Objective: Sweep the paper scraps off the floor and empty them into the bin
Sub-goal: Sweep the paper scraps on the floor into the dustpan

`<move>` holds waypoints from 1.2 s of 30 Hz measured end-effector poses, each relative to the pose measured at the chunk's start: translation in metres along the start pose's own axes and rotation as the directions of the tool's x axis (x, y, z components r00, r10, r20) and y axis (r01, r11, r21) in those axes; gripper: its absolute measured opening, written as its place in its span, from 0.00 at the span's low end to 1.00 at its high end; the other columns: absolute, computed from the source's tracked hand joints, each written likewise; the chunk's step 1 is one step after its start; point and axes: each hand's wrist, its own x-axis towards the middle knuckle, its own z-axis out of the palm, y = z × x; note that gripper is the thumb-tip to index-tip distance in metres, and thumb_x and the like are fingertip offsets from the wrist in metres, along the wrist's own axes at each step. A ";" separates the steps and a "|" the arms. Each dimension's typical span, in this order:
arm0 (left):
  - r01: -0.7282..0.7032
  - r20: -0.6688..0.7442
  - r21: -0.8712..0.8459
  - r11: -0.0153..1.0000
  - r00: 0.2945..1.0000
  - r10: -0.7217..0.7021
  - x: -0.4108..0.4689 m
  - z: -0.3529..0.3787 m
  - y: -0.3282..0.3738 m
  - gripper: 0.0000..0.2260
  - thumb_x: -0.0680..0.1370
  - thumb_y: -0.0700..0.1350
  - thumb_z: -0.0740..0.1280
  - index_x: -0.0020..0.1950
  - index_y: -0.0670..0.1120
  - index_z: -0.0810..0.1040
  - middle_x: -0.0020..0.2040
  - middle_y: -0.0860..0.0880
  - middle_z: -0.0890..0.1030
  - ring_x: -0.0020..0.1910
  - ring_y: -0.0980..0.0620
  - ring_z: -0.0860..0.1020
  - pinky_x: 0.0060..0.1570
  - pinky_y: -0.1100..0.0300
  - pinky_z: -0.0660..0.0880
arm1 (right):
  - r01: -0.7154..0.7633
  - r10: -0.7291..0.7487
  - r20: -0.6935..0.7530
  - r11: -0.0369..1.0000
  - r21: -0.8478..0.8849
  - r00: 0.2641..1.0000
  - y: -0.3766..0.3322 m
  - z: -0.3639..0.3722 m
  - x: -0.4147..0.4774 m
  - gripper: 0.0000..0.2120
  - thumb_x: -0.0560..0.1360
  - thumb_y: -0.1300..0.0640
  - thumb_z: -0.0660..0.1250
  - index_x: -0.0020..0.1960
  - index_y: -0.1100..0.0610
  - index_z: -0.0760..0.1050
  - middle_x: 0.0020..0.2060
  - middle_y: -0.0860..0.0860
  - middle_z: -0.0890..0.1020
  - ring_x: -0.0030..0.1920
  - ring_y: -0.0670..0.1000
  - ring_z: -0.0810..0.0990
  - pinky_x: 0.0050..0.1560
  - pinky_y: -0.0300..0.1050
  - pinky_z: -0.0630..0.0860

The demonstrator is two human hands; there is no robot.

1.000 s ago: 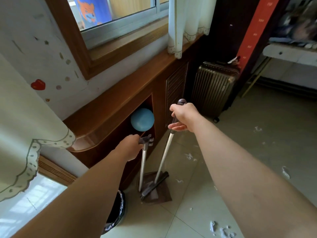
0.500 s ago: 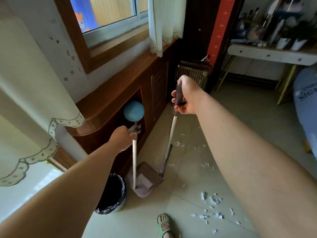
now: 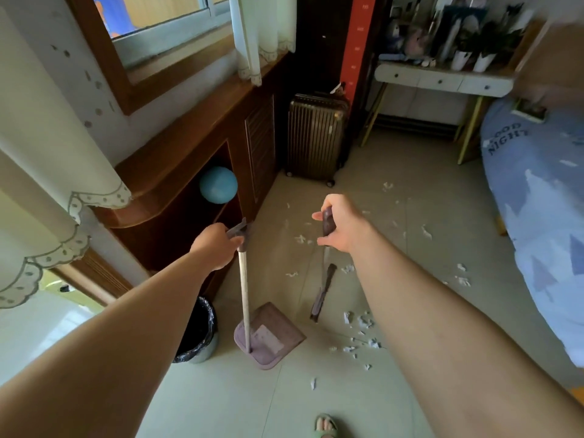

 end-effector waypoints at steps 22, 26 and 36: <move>0.141 -0.168 0.186 0.972 0.980 -0.110 -0.123 0.076 0.066 0.26 0.72 0.69 0.65 0.37 0.45 0.77 0.33 0.48 0.77 0.32 0.50 0.75 0.31 0.59 0.67 | -0.417 0.415 0.061 0.909 0.016 0.908 0.091 -0.189 -0.005 0.08 0.76 0.71 0.60 0.39 0.64 0.67 0.36 0.57 0.69 0.32 0.51 0.69 0.18 0.37 0.73; 0.188 -0.207 0.170 0.967 0.967 -0.151 -0.159 0.095 0.065 0.26 0.71 0.71 0.65 0.37 0.47 0.77 0.34 0.49 0.79 0.34 0.49 0.78 0.32 0.59 0.69 | -0.419 0.433 0.093 0.897 -0.141 0.896 0.107 -0.221 -0.007 0.09 0.77 0.70 0.56 0.38 0.65 0.66 0.36 0.58 0.70 0.31 0.49 0.67 0.16 0.34 0.68; 0.219 -0.208 0.107 0.970 0.959 -0.193 -0.223 0.137 0.048 0.19 0.74 0.64 0.69 0.37 0.49 0.80 0.33 0.49 0.79 0.33 0.50 0.77 0.32 0.57 0.71 | -0.347 0.403 0.081 0.860 -0.374 0.912 0.148 -0.253 -0.008 0.13 0.78 0.69 0.53 0.35 0.64 0.65 0.32 0.57 0.69 0.28 0.47 0.66 0.15 0.32 0.65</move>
